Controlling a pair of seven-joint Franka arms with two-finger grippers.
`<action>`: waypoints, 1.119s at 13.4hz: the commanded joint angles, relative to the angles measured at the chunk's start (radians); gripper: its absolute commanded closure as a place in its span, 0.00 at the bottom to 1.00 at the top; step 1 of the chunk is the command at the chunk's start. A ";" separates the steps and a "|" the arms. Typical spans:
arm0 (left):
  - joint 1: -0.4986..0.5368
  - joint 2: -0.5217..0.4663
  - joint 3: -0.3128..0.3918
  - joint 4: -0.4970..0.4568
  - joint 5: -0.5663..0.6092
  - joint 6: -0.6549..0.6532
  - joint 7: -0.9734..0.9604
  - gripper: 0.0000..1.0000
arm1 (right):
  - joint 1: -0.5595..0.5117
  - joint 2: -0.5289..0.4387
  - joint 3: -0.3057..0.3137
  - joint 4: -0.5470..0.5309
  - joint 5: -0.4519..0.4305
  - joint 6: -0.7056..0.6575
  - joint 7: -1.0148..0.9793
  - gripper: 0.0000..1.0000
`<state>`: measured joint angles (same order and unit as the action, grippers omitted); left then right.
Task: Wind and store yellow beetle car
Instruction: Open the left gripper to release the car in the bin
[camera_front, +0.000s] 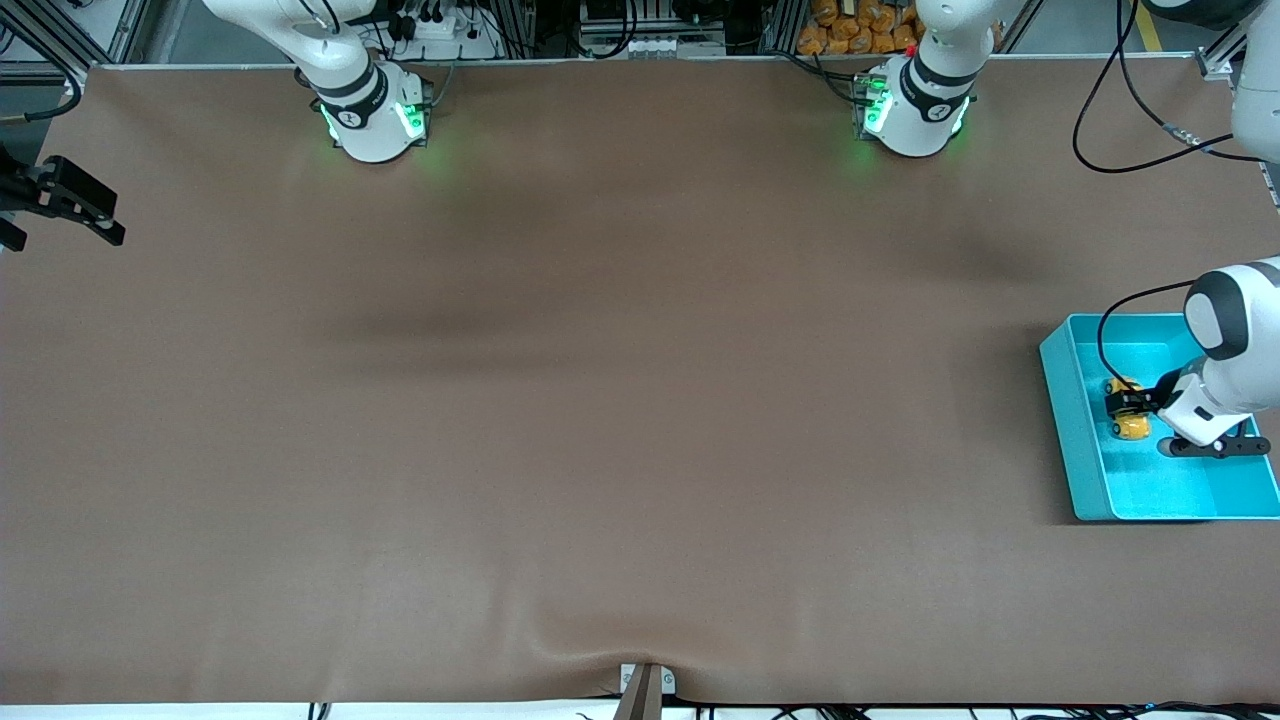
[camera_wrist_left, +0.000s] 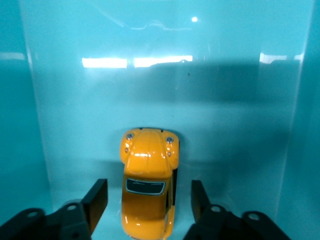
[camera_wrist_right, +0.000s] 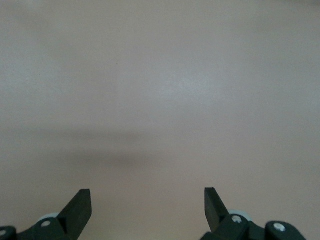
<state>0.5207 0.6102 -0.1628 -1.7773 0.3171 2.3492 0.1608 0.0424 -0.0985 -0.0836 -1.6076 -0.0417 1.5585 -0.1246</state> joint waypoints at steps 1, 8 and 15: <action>0.001 -0.124 -0.036 -0.014 0.013 -0.088 -0.003 0.00 | 0.005 0.003 -0.002 0.011 -0.014 -0.011 0.010 0.00; -0.028 -0.403 -0.170 -0.014 -0.122 -0.404 -0.096 0.00 | 0.007 0.003 -0.002 0.012 -0.014 -0.011 0.010 0.00; -0.373 -0.607 -0.035 -0.010 -0.292 -0.617 -0.323 0.00 | 0.005 0.003 -0.002 0.012 -0.012 -0.011 0.011 0.00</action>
<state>0.2411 0.0843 -0.2774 -1.7613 0.0698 1.7740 -0.1238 0.0424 -0.0984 -0.0841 -1.6079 -0.0417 1.5584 -0.1246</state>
